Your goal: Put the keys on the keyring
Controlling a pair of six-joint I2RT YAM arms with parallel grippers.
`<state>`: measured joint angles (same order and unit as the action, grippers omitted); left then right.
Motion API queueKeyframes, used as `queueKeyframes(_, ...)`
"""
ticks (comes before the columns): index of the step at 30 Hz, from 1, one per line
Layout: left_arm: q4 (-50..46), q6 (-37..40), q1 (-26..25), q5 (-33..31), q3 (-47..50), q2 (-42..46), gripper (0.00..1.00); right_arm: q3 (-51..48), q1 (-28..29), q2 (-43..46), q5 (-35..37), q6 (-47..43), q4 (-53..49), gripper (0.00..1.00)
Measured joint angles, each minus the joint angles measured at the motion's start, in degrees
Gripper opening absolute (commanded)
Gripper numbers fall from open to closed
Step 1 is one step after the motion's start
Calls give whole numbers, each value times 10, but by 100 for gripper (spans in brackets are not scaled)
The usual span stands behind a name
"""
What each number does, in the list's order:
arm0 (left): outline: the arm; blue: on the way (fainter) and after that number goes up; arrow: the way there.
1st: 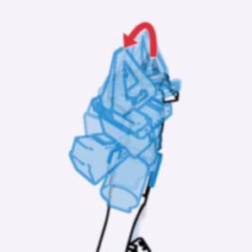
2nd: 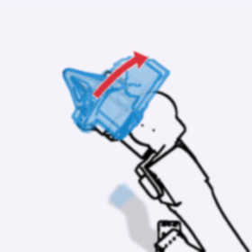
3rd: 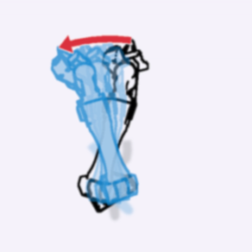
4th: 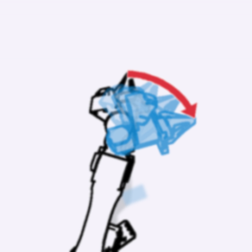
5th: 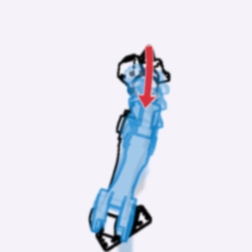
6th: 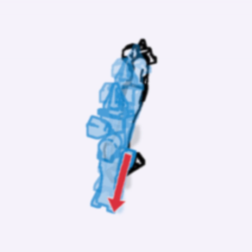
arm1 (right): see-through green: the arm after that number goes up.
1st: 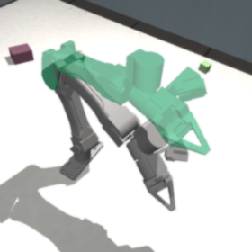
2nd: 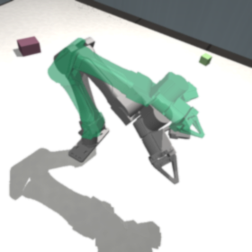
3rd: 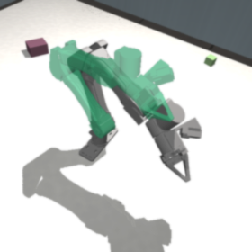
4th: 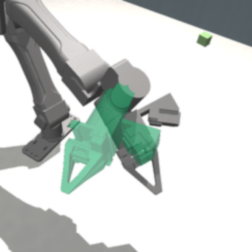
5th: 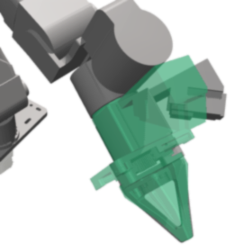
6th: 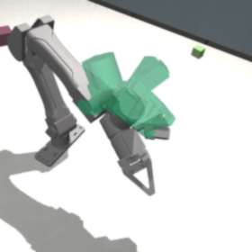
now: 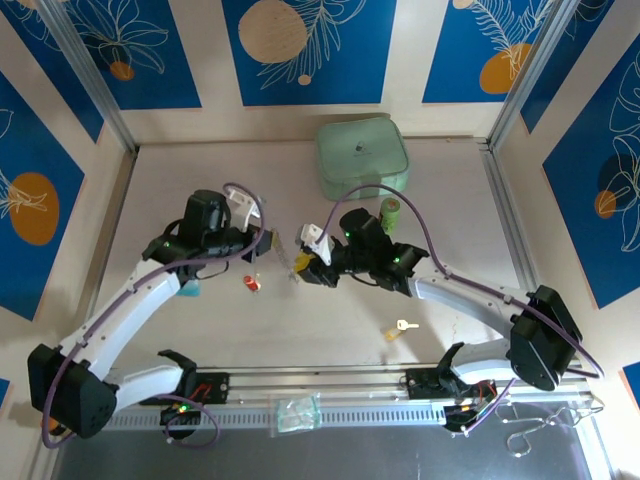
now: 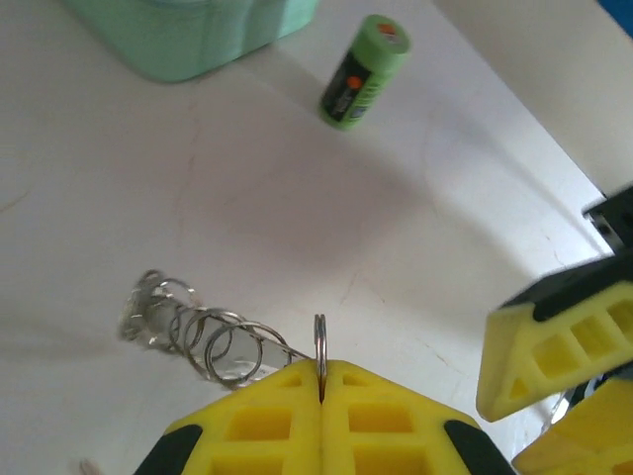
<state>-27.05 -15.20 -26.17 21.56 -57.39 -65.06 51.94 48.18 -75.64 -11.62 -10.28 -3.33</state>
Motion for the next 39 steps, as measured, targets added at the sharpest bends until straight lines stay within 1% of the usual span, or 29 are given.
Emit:
queueKeyframes(2,-34,-52,0,-15,-32,-14,0,0,13,0,-3,8,4,23)
queueKeyframes(7,-125,-218,-1,-43,-85,-47,0,0,29,-5,-25,17,33,23)
queueKeyframes(10,-167,-316,-1,-43,-95,-68,0,-1,32,-12,-35,17,52,22)
queueKeyframes(12,-191,-367,-1,-41,-101,-82,0,-7,35,-12,-42,13,68,23)
queueKeyframes(16,-242,-444,-2,-21,-135,-117,0,-36,62,-12,-55,-7,94,22)
queueKeyframes(18,-269,-467,-2,-6,-159,-134,0,-54,78,-13,-42,-14,111,21)
queueKeyframes(22,-319,-490,-2,21,-200,-160,0,-98,101,-32,25,-24,186,21)
queueKeyframes(28,-367,-534,-2,60,-233,-167,0,-170,102,-78,117,-63,328,20)
queueKeyframes(31,-387,-556,-3,75,-233,-167,0,-186,98,-106,142,-79,399,20)
queueKeyframes(34,-409,-570,-3,83,-233,-163,0,-201,92,-115,136,-89,466,20)
queueKeyframes(39,-416,-581,-3,100,-233,-163,0,-229,78,-113,76,-113,531,20)
